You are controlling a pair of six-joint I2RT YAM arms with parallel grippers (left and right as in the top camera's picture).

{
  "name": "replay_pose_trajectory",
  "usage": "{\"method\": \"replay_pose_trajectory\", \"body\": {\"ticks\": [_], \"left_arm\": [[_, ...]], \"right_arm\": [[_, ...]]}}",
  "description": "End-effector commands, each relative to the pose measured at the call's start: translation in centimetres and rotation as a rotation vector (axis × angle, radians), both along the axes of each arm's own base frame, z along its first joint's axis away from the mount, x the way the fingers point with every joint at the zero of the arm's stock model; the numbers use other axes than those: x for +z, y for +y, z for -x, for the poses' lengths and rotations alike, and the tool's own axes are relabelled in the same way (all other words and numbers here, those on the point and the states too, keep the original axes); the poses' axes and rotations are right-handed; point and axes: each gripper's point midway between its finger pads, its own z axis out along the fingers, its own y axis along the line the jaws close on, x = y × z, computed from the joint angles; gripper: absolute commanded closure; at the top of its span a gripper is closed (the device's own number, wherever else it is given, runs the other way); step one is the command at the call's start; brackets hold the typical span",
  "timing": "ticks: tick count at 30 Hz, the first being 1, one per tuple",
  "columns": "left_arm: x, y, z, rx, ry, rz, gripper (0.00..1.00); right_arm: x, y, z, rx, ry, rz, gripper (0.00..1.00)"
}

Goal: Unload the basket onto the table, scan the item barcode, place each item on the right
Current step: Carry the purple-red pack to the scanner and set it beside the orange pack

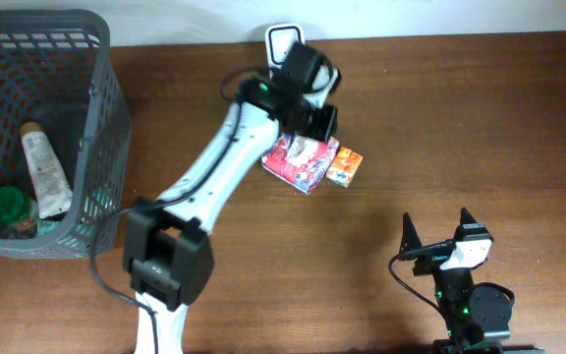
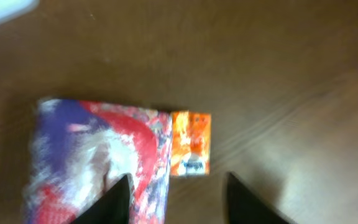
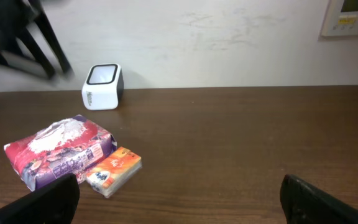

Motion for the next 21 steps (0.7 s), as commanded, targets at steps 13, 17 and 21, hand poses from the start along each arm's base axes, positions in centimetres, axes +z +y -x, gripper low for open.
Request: {"method": "replay_pose_trajectory", "body": {"ticks": [13,17,21], "left_arm": [[-0.6,19.0,-1.6,0.366,0.14,-0.31,0.95],[-6.7,17.8,-2.0,0.329,0.244,-0.358,1.0],[-12.3,15.3,-1.4,0.266,0.35,-0.361,1.0]], "right_arm": [[-0.3,-0.2,0.0,-0.009,0.004,-0.007,0.01],[-0.3,-0.2,0.0,-0.009,0.004,-0.007,0.01],[-0.3,-0.2,0.0,-0.009,0.004,-0.007,0.02]]}}
